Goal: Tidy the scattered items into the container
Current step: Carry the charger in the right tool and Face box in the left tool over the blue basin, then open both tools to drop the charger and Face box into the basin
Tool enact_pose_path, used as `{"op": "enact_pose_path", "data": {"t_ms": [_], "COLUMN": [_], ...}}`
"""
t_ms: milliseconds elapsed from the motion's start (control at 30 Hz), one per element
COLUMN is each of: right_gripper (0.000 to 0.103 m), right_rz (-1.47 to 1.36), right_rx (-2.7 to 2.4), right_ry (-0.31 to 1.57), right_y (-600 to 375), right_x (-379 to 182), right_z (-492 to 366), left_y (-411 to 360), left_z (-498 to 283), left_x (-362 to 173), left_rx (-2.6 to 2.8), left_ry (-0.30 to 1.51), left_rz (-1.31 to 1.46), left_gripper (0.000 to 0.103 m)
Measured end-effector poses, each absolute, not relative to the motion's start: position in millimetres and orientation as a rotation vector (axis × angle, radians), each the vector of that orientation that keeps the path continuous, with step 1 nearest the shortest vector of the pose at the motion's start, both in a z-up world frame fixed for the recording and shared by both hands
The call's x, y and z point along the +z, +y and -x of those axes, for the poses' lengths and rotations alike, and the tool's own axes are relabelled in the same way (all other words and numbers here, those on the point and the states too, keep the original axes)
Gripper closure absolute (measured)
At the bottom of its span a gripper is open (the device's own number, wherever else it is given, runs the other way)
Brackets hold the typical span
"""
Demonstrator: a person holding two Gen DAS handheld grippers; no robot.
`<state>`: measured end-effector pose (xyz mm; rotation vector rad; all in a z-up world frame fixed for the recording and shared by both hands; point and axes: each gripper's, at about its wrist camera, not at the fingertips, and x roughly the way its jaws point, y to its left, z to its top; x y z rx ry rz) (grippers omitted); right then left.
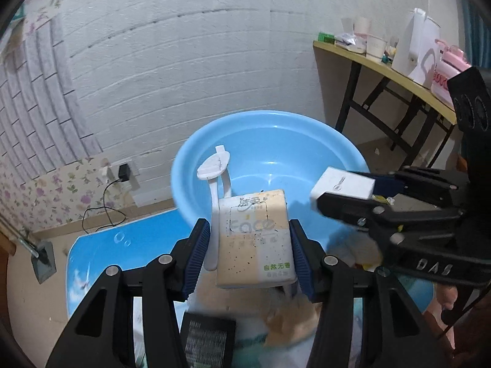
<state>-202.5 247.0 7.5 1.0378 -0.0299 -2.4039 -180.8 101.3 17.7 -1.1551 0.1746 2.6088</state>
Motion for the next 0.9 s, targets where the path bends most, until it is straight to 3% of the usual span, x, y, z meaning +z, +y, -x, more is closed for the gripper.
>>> {"op": "enact_pose_path", "data": {"t_ms": [700,800,900], "right_gripper": [0.062,0.062,0.062], "right_rz": [-1.121,-1.124,-1.120], "right_rx": [-2.418,-2.411,-2.401], "right_ry": [-0.083,-0.087,-0.115], "right_y": [265,266,267], "right_x": [-33,-34,-34], "right_z": [257,257,256], "left_y": [127,126,122], "left_z": [235,231,225], "left_x": [-21,-20,-18], "left_rx": [2.547,2.554,2.576], "left_ry": [0.234,0.243,0.252], "left_rz": [1.205,1.196,1.195], "left_gripper": [0.056,0.054,0.042]}}
